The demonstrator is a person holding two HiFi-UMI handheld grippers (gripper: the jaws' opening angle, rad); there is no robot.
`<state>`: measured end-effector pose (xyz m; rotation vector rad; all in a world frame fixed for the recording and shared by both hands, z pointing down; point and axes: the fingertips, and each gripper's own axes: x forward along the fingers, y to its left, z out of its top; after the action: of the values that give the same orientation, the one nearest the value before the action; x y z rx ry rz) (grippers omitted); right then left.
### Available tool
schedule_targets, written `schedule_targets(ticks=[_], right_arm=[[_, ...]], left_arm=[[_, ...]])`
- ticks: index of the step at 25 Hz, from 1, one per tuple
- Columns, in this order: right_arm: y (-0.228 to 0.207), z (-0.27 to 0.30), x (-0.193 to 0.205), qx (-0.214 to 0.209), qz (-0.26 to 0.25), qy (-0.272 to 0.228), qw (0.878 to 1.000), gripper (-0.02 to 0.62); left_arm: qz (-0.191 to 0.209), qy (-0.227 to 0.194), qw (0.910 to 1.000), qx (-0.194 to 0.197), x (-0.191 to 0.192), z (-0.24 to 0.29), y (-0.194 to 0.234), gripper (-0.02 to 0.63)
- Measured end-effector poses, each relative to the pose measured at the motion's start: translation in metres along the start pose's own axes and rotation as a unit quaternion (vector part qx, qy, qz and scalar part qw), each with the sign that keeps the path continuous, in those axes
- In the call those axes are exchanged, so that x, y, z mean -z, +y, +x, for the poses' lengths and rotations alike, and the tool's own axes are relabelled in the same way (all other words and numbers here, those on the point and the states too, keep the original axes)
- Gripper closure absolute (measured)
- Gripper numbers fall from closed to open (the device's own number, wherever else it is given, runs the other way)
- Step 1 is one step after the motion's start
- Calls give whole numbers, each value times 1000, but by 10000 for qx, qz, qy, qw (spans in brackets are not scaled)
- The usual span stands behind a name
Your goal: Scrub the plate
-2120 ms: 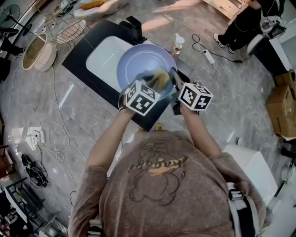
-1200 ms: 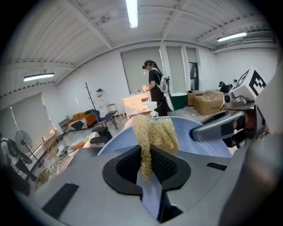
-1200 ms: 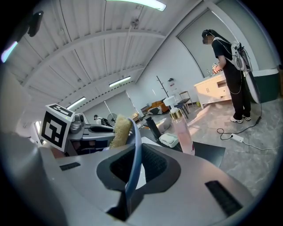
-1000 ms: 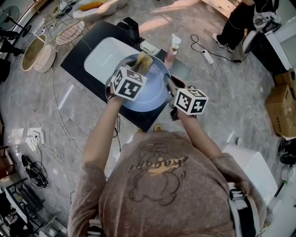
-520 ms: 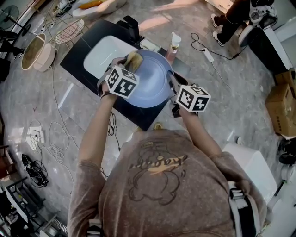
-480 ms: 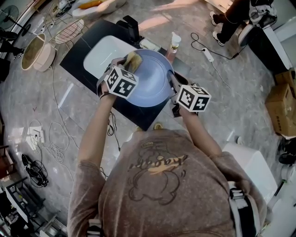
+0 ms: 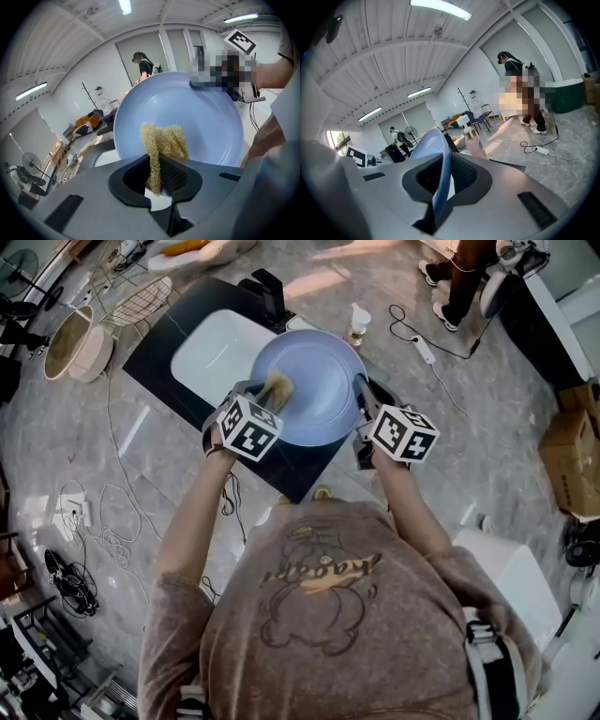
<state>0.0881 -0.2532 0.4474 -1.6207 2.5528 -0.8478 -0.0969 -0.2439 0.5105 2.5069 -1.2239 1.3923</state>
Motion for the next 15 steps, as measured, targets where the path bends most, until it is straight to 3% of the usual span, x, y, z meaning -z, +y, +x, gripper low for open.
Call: schedule_targets(ticks=[10, 15], right_arm=[[-3, 3, -4, 96, 40, -145, 9998, 563], [6, 0, -5, 50, -46, -143, 9999, 566]], left_arm=[[-385, -201, 9961, 773, -2, -4, -59, 543], [-393, -392, 9933, 1010, -17, -16, -79, 543]])
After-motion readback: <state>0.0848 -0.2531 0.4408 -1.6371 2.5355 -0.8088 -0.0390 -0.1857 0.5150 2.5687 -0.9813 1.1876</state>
